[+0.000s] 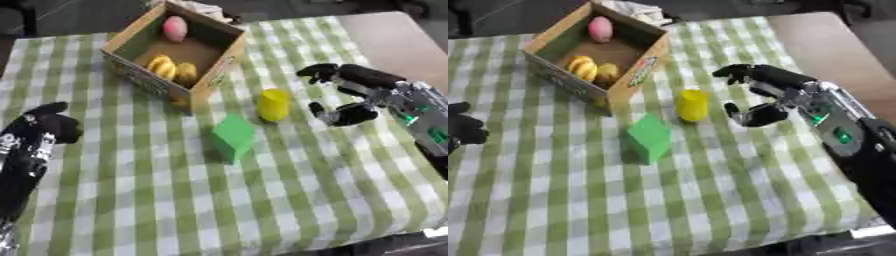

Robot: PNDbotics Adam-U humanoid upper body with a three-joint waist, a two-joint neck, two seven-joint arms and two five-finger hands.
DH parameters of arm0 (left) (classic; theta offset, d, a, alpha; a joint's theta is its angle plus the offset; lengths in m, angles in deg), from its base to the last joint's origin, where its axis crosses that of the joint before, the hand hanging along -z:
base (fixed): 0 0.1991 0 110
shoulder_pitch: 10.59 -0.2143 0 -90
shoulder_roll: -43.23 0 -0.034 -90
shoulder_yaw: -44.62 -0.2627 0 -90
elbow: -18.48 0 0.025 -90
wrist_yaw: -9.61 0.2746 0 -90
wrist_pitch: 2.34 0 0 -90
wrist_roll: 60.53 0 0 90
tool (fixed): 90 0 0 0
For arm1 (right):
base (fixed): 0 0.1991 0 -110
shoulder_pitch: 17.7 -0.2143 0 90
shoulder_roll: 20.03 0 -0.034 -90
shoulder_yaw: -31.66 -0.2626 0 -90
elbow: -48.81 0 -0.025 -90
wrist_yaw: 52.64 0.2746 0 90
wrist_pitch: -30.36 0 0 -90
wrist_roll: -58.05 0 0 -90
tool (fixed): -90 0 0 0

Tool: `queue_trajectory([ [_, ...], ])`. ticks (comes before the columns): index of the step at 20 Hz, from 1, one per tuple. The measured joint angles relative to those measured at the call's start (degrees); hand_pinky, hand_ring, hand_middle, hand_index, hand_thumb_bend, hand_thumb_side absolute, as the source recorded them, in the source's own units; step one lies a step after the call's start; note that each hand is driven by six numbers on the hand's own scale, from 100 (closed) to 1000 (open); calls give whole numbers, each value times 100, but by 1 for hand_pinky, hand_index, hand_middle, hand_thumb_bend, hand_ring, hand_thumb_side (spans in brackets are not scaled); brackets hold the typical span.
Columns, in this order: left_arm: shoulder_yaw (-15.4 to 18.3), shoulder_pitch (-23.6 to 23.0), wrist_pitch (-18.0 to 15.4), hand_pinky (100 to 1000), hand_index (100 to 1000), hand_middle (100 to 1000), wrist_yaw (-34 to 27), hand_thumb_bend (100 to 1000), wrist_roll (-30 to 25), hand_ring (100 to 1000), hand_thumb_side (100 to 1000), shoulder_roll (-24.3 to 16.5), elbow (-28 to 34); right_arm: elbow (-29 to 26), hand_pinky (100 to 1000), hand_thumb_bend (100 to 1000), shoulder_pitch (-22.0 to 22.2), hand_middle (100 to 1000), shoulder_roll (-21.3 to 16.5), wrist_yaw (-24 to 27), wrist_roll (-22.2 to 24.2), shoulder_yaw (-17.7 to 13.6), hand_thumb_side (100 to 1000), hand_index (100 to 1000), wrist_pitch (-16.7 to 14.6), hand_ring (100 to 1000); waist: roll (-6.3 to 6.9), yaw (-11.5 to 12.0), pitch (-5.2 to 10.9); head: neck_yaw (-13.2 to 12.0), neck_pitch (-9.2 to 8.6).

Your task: Pick up objects on the table and place them in the box.

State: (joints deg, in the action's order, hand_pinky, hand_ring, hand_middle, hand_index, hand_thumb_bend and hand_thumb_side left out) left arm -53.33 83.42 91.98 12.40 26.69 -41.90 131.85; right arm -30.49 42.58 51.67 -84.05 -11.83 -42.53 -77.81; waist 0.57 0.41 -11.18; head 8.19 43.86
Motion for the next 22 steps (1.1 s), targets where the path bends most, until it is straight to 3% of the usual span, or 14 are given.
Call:
queue_trajectory([
  [22,-54,-12,103,700,831,608,64,100,-144,643,722,57,0,184,830,100,-254,903,317,-13,230,229,344,975,-150,824,3,32,10,55,0],
])
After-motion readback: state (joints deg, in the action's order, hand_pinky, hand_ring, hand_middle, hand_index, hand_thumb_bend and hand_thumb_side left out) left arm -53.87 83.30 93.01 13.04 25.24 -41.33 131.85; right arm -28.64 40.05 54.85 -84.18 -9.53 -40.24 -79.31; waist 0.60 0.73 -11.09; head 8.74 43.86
